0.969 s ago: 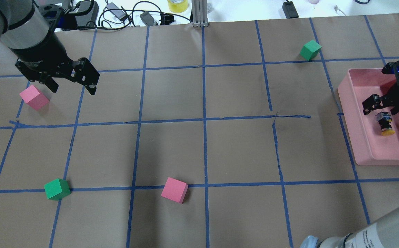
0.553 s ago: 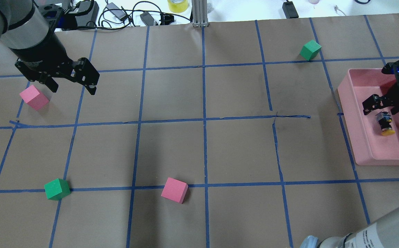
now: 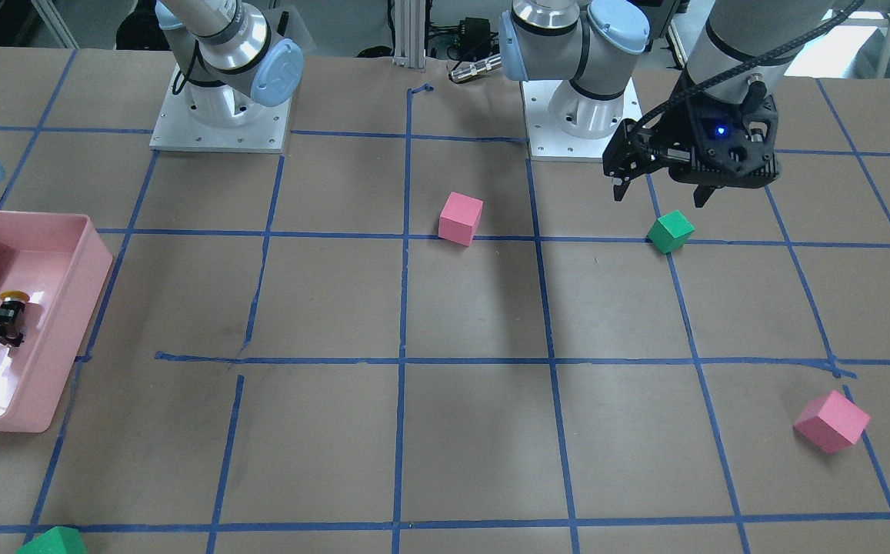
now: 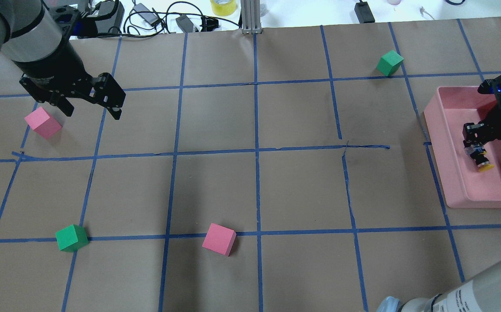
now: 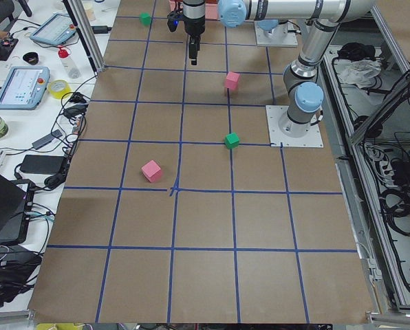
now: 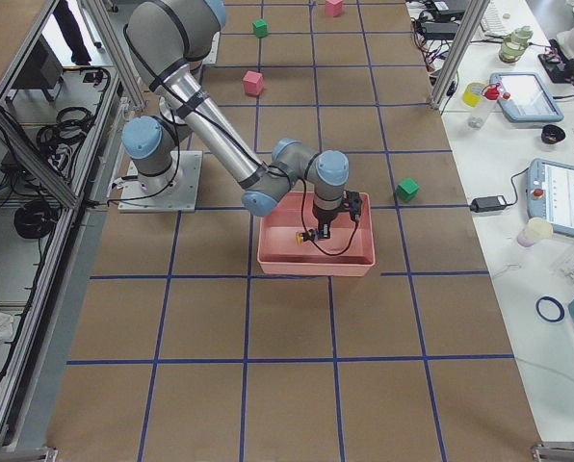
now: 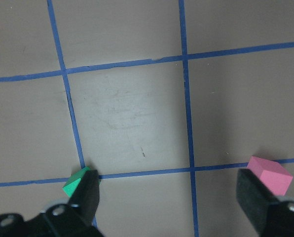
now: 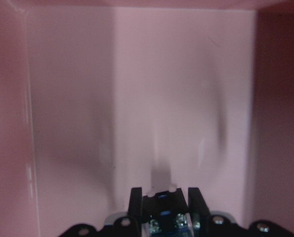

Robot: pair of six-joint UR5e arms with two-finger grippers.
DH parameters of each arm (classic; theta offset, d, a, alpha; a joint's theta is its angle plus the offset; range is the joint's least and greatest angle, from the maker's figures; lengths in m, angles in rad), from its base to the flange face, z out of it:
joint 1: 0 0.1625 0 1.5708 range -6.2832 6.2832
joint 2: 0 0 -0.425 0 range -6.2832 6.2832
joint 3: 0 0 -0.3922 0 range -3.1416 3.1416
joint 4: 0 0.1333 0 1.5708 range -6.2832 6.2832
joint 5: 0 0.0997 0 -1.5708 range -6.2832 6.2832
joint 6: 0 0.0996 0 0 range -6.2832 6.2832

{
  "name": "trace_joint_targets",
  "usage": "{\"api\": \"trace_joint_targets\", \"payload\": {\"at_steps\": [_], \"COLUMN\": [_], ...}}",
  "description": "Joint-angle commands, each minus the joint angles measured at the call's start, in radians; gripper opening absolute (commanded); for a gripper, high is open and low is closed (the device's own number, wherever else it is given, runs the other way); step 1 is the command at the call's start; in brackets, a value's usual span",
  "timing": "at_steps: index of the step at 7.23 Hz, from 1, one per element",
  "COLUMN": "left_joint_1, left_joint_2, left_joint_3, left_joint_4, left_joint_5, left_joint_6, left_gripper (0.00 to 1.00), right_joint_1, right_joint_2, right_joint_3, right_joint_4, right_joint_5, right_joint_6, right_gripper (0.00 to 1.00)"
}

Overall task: Align button upright
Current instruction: 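Lift the button out of the tray with the right gripper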

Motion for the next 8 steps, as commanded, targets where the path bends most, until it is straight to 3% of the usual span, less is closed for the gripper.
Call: {"api": "trace_joint_targets", "payload": {"at_steps": [1, 2, 4, 8], "left_joint_1": [0.0, 0.0, 0.0, 0.0], "left_joint_2": [0.0, 0.0, 0.0, -0.002], "left_joint_3": [-0.001, -0.001, -0.001, -0.002], "left_joint_4": [-0.001, -0.001, -0.002, -0.002], "left_joint_5": [0.0, 0.0, 0.0, -0.001], "left_joint_6": [0.0, 0.0, 0.0, 0.0], "left_gripper": [1.0, 1.0, 1.0, 1.0], "right_joint_1": [0.0, 0.0, 0.0, 0.09], "right_joint_2": [-0.007, -0.01, -0.019, -0.107], "right_joint_3": [-0.004, -0.015, -0.029, -0.225], "right_joint_4": [0.003, 0.006, 0.009, 0.248], "right_joint_5": [0.003, 0.0, 0.003, -0.004], "right_joint_6": [-0.002, 0.001, 0.005, 0.08], "right_gripper": [0.21, 0.12, 0.1, 0.04]}}
